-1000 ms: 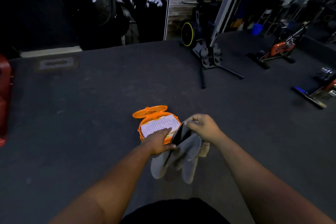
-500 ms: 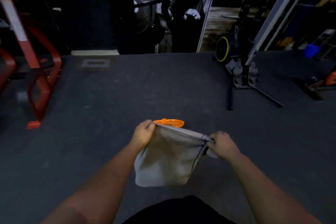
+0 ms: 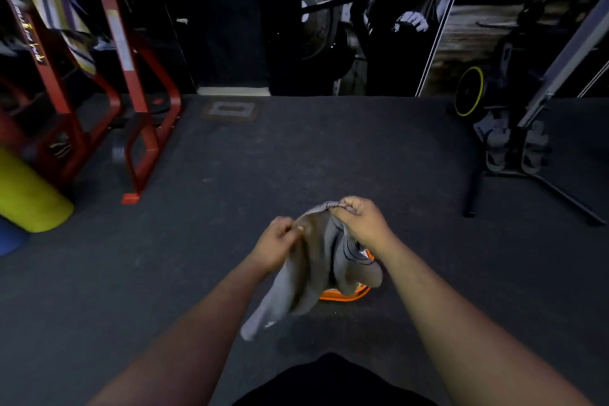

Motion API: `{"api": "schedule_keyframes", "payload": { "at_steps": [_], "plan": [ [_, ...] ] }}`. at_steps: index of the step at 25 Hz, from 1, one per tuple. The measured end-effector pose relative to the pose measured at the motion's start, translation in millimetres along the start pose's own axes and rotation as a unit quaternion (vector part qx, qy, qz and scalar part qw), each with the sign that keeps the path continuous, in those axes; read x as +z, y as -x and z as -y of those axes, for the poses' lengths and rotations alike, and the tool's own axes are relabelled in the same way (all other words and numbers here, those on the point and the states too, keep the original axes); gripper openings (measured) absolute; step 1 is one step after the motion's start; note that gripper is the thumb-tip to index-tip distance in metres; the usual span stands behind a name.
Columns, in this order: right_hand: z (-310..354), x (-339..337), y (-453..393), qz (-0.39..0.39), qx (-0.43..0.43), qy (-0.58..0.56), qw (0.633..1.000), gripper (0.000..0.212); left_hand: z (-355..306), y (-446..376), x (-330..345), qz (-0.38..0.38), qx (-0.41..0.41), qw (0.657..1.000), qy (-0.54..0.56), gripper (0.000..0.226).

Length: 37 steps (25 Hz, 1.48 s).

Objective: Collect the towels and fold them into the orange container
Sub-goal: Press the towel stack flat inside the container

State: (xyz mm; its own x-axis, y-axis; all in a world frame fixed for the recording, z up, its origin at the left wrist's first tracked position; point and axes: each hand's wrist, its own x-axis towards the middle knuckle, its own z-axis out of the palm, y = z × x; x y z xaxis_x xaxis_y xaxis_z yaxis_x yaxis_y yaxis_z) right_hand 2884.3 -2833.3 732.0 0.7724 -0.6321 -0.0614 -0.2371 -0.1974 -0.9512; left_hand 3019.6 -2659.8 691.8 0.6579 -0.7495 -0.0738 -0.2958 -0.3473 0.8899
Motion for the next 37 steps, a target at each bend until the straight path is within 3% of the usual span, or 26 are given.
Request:
{"api": "schedule_keyframes", "payload": {
  "at_steps": [2, 4, 5, 6, 7, 8, 9, 10, 12, 14, 16, 19, 23, 25, 27, 29, 30, 32, 34, 37],
  "plan": [
    [6, -13, -1, 0.048, -0.038, 0.163, 0.985, 0.027, -7, -2, -13, -0.060, -0.061, 0.989, 0.119, 0.021],
    [0, -24, 6, 0.148, -0.009, 0.445, 0.883, 0.033, -10, -6, -26, -0.092, -0.061, 0.980, 0.168, 0.025],
    [-9, -26, 9, 0.164, 0.006, 0.496, 0.852, 0.027, -11, -8, -31, -0.110, -0.052, 0.975, 0.183, 0.026],
    [-18, -26, 11, 0.155, 0.007, 0.477, 0.865, 0.017, -10, -9, -36, -0.134, -0.050, 0.969, 0.203, 0.027],
    [-28, -25, 14, 0.127, 0.003, 0.390, 0.912, 0.013, -10, -9, -42, -0.152, -0.056, 0.963, 0.214, 0.024],
    [-33, -23, 18, 0.083, 0.007, 0.258, 0.963, 0.015, -7, -9, -48, -0.153, -0.057, 0.964, 0.208, 0.021],
    [-36, -20, 22, 0.038, 0.023, 0.129, 0.991, 0.016, -3, -7, -54, -0.115, -0.045, 0.975, 0.185, 0.016],
    [-33, -15, 24, 0.007, 0.035, 0.042, 0.998, 0.015, 0, -4, -58, -0.038, -0.028, 0.987, 0.151, 0.014],
    [-19, -4, 21, -0.022, 0.021, 0.023, 0.999, 0.020, -2, 0, -58, 0.132, -0.003, 0.988, 0.074, 0.037],
    [-2, 6, 12, -0.028, -0.015, 0.081, 0.996, 0.025, -9, -1, -48, 0.187, 0.035, 0.981, -0.028, 0.042],
    [5, 7, 5, -0.034, -0.041, 0.145, 0.988, 0.027, -15, -7, -39, 0.146, 0.078, 0.983, -0.073, 0.036],
    [6, -3, 1, -0.035, -0.039, 0.167, 0.985, 0.040, -17, -18, -42, 0.024, 0.060, 0.998, 0.022, 0.035],
    [-17, -20, 13, 0.102, -0.006, 0.298, 0.949, 0.047, -9, -24, -65, -0.148, -0.026, 0.973, 0.176, 0.024],
    [-34, -22, 19, 0.081, -0.032, 0.278, 0.957, 0.044, -4, -23, -78, -0.138, 0.002, 0.982, 0.127, 0.017],
    [-36, -18, 20, 0.008, -0.036, 0.168, 0.985, 0.042, 3, -19, -86, -0.036, 0.066, 0.997, -0.015, 0.016],
    [-20, -11, 14, -0.028, -0.047, 0.109, 0.993, 0.041, 11, -17, -85, 0.043, 0.152, 0.974, -0.163, 0.035],
    [-13, -8, 11, -0.040, -0.059, 0.117, 0.991, 0.041, 12, -18, -81, 0.028, 0.189, 0.965, -0.177, 0.031],
    [-6, -9, 7, -0.053, -0.074, 0.184, 0.979, 0.047, 2, -15, -76, -0.070, 0.163, 0.984, -0.020, 0.011],
    [-7, -22, 9, -0.022, -0.033, 0.270, 0.962, 0.055, -6, -17, -82, -0.174, 0.062, 0.970, 0.158, 0.031],
    [-15, -34, 21, 0.071, -0.009, 0.447, 0.892, 0.051, -2, -25, -96, -0.235, -0.003, 0.951, 0.201, 0.040]
  ]
}}
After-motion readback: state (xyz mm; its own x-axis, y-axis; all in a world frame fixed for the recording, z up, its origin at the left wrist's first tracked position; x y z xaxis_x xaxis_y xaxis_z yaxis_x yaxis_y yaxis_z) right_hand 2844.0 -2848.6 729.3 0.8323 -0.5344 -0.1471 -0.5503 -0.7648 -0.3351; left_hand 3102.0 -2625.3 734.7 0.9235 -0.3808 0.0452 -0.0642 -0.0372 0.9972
